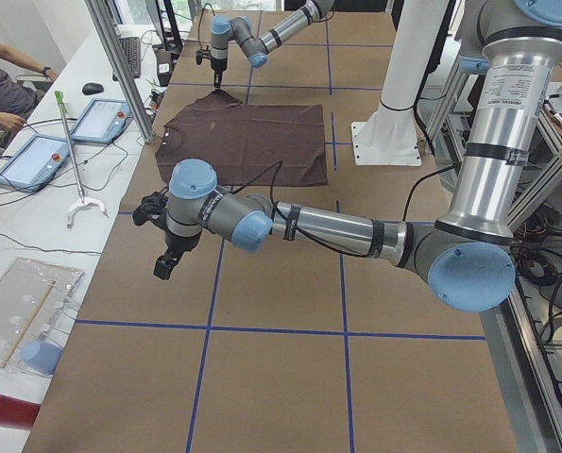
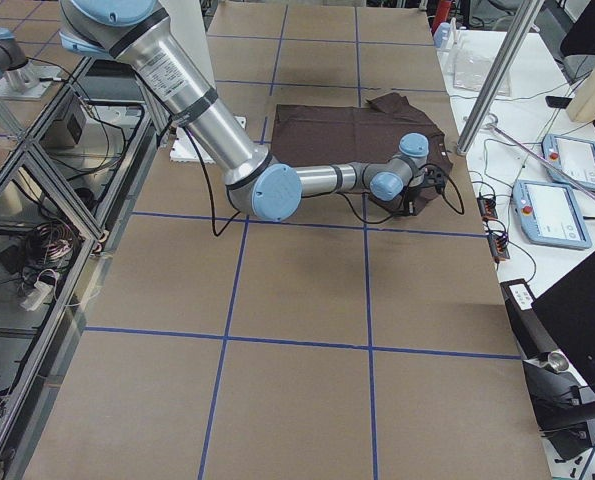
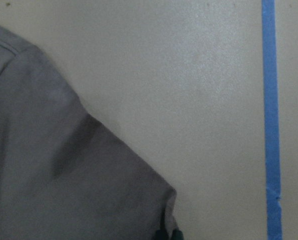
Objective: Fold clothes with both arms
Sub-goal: 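Move the right gripper to the sleeve nearest it and grasp it, then fold the grasped sleeve inward onto the shirt body with the right gripper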
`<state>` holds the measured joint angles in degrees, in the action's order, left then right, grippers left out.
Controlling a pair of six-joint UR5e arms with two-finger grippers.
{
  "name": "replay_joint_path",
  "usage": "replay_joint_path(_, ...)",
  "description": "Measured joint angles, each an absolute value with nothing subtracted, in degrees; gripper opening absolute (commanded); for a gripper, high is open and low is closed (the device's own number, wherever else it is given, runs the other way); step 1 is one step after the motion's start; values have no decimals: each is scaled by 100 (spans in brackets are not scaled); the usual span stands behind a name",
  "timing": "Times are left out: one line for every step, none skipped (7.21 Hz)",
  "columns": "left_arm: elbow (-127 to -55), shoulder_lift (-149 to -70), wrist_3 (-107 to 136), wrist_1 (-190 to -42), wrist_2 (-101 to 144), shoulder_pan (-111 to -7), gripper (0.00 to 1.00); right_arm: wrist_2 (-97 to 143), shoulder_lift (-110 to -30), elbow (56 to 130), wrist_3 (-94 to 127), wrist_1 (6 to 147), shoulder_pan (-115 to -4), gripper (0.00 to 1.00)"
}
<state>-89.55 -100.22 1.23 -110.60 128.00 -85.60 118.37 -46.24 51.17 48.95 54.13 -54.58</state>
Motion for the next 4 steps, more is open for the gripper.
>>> replay_joint_path(-8951, -10039, 130, -11053, 12798, -8560, 100, 11849, -4569, 5116, 4900, 5414, -5458, 0)
replay_joint_path(-8949, -10048, 134, -11050, 12797, -8560, 100, 11864, -4437, 5116, 4921, 5418, -5458, 0)
replay_joint_path(-8948, -10052, 134, -11050, 12797, -8560, 100, 11872, -4223, 5120, 4981, 5427, -5446, 0)
replay_joint_path(-8948, -10052, 133, -11054, 12797, -8560, 100, 11870, -3959, 5123, 5095, 5438, -5378, 0)
